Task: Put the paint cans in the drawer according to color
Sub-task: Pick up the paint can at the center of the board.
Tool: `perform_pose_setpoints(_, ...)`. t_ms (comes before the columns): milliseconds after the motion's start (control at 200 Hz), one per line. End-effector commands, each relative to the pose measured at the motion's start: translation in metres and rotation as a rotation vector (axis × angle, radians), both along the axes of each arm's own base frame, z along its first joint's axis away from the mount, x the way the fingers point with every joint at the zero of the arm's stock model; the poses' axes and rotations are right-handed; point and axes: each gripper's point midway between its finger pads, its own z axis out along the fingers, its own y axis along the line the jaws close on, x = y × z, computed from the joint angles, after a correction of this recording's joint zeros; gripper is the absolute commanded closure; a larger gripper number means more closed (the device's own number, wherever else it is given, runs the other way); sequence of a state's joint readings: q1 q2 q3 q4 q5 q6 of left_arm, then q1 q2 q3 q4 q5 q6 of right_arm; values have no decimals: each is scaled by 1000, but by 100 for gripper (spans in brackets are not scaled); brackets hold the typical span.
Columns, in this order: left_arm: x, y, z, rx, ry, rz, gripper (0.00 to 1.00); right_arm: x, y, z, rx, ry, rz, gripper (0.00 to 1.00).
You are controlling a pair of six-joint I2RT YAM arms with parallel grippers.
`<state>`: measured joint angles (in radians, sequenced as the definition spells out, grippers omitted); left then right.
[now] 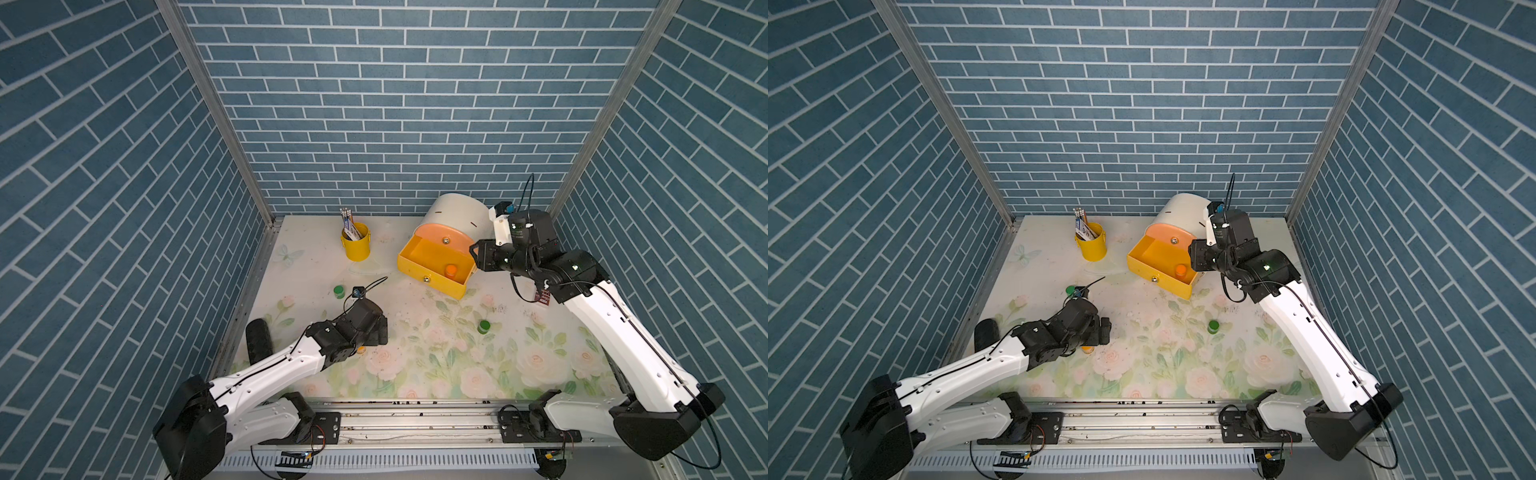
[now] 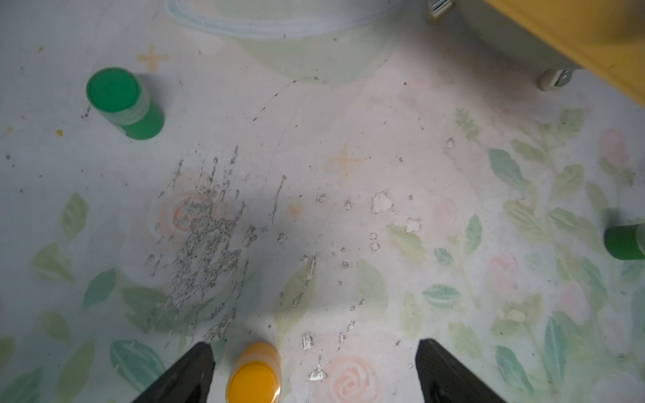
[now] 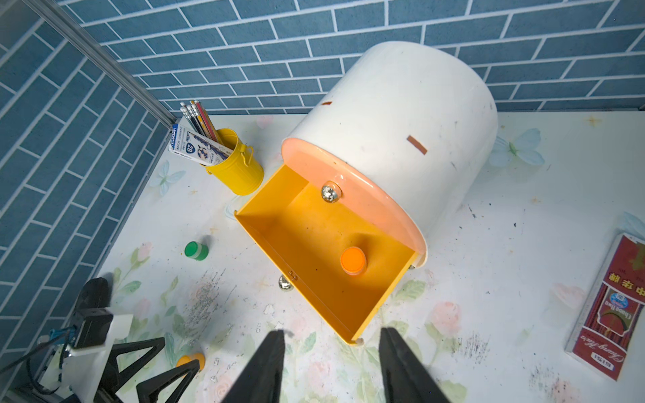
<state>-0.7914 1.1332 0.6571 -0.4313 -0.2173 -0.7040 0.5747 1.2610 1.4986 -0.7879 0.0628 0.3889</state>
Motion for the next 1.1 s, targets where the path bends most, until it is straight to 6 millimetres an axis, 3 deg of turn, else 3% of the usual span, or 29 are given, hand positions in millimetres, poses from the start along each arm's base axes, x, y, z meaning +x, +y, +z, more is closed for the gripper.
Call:
perform_pose_setpoints(0,-10,17,-22,47,71,78,7,-1,-1,6,48,-30,-13,51)
perform_pose_setpoints(235,-17,23,-42,71,120,98,14,-7,-5,-4,53,-14,-20,51)
perform_pose_setpoints(630,-21,28,-58,105,150,109,31,-12,-7,-9,53,-10,-18,51)
perform_pose_setpoints(760,-22,31,-61,134,155,104,43,-13,-6,-7,66,-20,-11,51)
perform_pose_setpoints(1095,-23,32,-68,155,174,103,45,-14,-5,-10,68,-17,-2,51)
